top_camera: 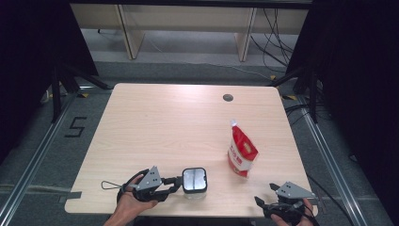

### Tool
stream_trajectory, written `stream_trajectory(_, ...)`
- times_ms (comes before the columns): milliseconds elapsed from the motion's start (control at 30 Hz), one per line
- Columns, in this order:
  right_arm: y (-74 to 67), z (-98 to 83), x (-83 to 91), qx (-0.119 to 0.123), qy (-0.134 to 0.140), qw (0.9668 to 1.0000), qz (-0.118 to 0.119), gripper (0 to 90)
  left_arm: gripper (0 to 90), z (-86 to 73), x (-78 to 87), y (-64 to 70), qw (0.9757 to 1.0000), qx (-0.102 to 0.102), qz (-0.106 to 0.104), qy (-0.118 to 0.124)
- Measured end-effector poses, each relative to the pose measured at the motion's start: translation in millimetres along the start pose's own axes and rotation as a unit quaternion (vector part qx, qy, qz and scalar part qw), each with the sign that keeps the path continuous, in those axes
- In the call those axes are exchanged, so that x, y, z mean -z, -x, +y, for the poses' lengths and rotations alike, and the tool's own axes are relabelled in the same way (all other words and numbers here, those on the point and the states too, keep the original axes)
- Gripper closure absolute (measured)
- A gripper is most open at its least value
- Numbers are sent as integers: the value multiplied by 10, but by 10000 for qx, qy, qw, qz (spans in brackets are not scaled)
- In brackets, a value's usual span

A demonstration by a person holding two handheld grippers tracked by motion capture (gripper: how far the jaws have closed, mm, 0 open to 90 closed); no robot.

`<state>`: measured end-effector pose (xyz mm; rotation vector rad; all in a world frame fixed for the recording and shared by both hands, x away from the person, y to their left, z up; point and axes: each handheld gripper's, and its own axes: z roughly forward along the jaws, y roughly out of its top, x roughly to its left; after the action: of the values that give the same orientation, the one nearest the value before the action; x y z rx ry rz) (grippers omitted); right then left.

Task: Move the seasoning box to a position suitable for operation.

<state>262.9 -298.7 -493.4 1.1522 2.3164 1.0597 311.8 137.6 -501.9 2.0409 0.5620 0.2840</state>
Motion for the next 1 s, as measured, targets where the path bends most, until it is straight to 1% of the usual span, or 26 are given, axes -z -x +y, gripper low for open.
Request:
stream_trajectory(33, 0, 0, -1, -1, -3, 10000, 4, 256, 680, -5, 0, 4, 9999, 99, 32, 10)
stream_trajectory(67, -3, -2, 3, -59, -6, 10000, 2, 256, 680, -3, 8, -10, 10000, 12, 59, -30)
stream_trajectory(100, 1, -1, 2, -45, -9, 10000, 19, 256, 679, -7, 9, -2, 9999, 111, 76, -9)
stream_trajectory(133, 1, 0, 2, -43, -10, 10000, 22, 256, 678, -8, 13, -12, 9999, 110, 56, -23)
stream_trajectory(167, 1, 0, 2, -39, -8, 10000, 21, 256, 675, -8, 13, -8, 9999, 123, 89, 11)
stream_trajectory(233, -1, 0, 1, -43, -9, 10000, 20, 255, 663, 1, 21, -17, 10000, 35, 76, 16)
stream_trajectory(333, -1, -1, 0, -50, -6, 10000, 53, 255, 628, 6, 51, 3, 9996, 266, 48, 45)
stream_trajectory(367, -2, 0, -3, -7, 13, 10000, 46, 255, 619, 11, 71, -1, 9997, 241, 22, 33)
stream_trajectory(400, -4, -1, 2, -60, 16, 10000, 45, 255, 607, 13, 85, 11, 9995, 309, -22, 54)
stream_trajectory(433, -14, -1, 3, -57, 25, 10000, -70, 255, 599, 15, 102, 16, 9995, 314, -19, 71)
stream_trajectory(500, -18, -3, 4, -79, 46, 9999, -115, 255, 567, 28, 146, 17, 9995, 309, -30, 44)
stream_trajectory(533, -16, -4, 4, -77, 50, 9999, -113, 255, 549, 36, 162, 23, 9993, 366, -43, 69)
stream_trajectory(567, -16, -4, 3, -76, 53, 9999, -111, 255, 531, 42, 182, 26, 9989, 462, -84, 34)
stream_trajectory(600, -14, -5, 3, -72, 52, 9999, -111, 255, 513, 52, 189, 33, 9983, 567, -124, 76)
stream_trajectory(633, -15, -9, 4, -74, 63, 9999, -121, 255, 490, 66, 203, 30, 9984, 548, -102, 63)
stream_trajectory(667, -11, -12, 3, -51, 90, 9999, -102, 255, 475, 76, 221, 29, 9981, 607, -75, 15)
stream_trajectory(700, -8, -14, -2, -56, 91, 9999, -22, 255, 460, 90, 231, 35, 9978, 664, -24, 11)
stream_trajectory(767, 3, -10, 2, 0, 123, 9999, -113, 255, 429, 111, 250, 32, 9974, 725, 9, 19)
stream_trajectory(800, 12, -9, -7, -7, 138, 9999, -55, 255, 411, 118, 255, 36, 9967, 808, 12, 60)
stream_trajectory(833, -8, -12, -9, -125, 100, 9998, -81, 255, 404, 128, 270, 23, 9973, 737, -19, 65)
stream_trajectory(867, -15, -12, -2, -179, 28, 9998, -79, 255, 402, 144, 285, 27, 9972, 745, -6, 74)
stream_trajectory(900, -1, -13, -8, -101, 51, 9999, -79, 255, 400, 156, 297, 28, 9971, 762, -20, 83)
stream_trajectory(933, 7, -14, -11, -67, 62, 9999, -81, 255, 398, 168, 313, 35, 9968, 796, 16, 77)
stream_trajectory(967, 18, -16, -23, -27, 77, 10000, -36, 255, 398, 177, 320, 38, 9967, 805, 33, 111)
stream_trajectory(1000, 25, -16, -17, -63, 32, 10000, -45, 255, 397, 191, 329, 27, 9975, 696, 12, 99)
